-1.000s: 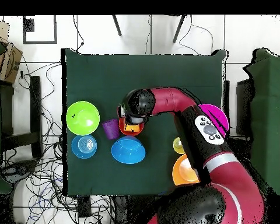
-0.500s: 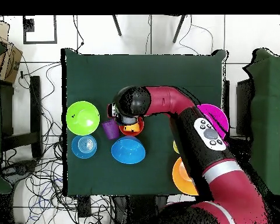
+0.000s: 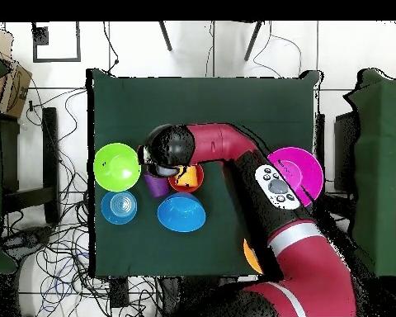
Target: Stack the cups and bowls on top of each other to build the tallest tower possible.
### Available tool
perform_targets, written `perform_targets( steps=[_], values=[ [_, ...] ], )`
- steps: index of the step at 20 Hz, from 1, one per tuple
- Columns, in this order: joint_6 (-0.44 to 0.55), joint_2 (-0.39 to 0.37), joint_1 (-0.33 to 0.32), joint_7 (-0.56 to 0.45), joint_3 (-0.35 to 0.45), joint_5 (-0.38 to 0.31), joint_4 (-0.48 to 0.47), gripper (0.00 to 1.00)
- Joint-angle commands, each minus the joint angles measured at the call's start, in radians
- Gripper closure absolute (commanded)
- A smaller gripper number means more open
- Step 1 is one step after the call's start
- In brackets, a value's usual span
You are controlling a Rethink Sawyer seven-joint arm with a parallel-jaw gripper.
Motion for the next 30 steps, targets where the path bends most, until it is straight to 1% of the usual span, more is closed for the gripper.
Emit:
perform_targets(
  steps=[1,4,8,12,15,17,19,23,26,30],
  values=[
    [-0.151,0.072,0.025,0.136,-0.076,-0.03,0.031,0.0],
    [-0.199,0.108,0.041,0.136,-0.099,-0.037,0.011,0.0],
    [-0.227,0.096,0.068,0.142,-0.131,-0.043,0.009,0.0],
    [-0.234,0.09,0.102,0.111,-0.187,-0.084,-0.019,0.0],
    [-0.298,0.135,0.104,0.074,-0.211,-0.118,-0.035,0.0],
    [-0.323,0.174,0.088,0.024,-0.202,-0.137,-0.062,0.0],
    [-0.331,0.19,0.073,-0.017,-0.187,-0.149,-0.068,0.0],
    [-0.336,0.218,0.055,-0.052,-0.165,-0.163,-0.092,0.0],
    [-0.335,0.224,0.047,-0.058,-0.156,-0.169,-0.094,0.0],
    [-0.351,0.224,0.052,-0.026,-0.167,-0.173,-0.085,0.0]
  ],
)
